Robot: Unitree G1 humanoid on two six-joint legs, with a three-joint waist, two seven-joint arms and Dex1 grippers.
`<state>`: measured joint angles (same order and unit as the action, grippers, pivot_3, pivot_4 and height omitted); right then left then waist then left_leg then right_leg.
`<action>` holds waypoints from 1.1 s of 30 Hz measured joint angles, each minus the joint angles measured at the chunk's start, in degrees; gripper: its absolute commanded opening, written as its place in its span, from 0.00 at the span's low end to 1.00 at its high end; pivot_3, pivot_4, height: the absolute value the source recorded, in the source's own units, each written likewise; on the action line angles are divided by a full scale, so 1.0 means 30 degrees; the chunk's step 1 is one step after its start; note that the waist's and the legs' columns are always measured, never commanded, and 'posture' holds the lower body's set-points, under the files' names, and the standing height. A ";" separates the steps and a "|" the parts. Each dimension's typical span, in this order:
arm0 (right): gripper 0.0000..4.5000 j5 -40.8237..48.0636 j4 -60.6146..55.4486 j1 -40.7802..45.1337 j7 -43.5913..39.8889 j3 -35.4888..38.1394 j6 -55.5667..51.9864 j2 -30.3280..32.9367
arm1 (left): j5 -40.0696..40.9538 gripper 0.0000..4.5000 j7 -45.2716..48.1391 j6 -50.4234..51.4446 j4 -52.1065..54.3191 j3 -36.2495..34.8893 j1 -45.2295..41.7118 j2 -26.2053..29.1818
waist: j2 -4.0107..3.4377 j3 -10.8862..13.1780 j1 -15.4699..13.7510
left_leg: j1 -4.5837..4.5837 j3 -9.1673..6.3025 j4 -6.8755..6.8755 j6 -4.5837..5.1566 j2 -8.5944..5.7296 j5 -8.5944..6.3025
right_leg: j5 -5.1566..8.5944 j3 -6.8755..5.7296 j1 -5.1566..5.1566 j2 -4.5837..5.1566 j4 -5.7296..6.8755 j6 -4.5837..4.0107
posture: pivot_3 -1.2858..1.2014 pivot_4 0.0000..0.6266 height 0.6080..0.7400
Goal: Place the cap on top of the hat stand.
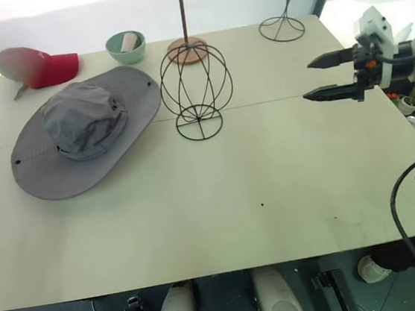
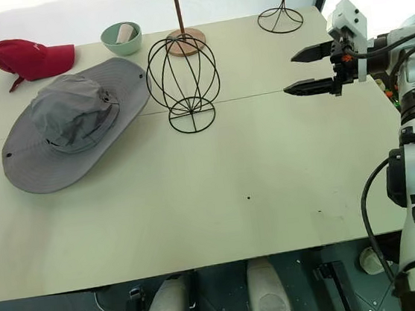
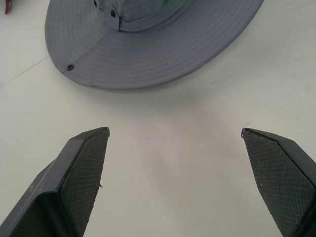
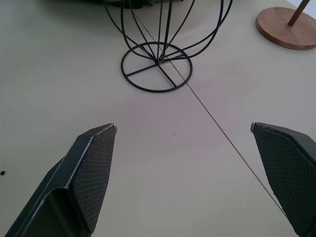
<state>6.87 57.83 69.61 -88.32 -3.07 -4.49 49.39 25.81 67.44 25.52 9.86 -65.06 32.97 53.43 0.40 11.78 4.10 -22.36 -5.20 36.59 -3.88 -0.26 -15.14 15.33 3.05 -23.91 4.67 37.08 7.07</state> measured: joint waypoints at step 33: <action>0.99 0.5815 -2.1010 -1.0356 0.3308 0.3361 -0.9729 0.1528 | -0.6285 1.00 -0.5607 -0.4935 0.4837 1.4453 -1.0300 0.3111 | -0.0020 -0.0004 -0.0128 | -0.0018 0.0015 0.0077 0.0004 0.0004 0.0001 | -0.0011 0.0027 -0.0019 -0.0015 0.0083 0.0009 | 0.52 0.24 1.00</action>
<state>24.31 -5.20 38.54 -78.40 7.02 -33.68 53.97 6.95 50.62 10.71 24.37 -21.70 2.07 62.77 0.35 11.76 3.71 -22.41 -5.16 36.83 -3.87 -0.25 -15.13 15.29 3.13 -23.96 4.63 37.33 7.10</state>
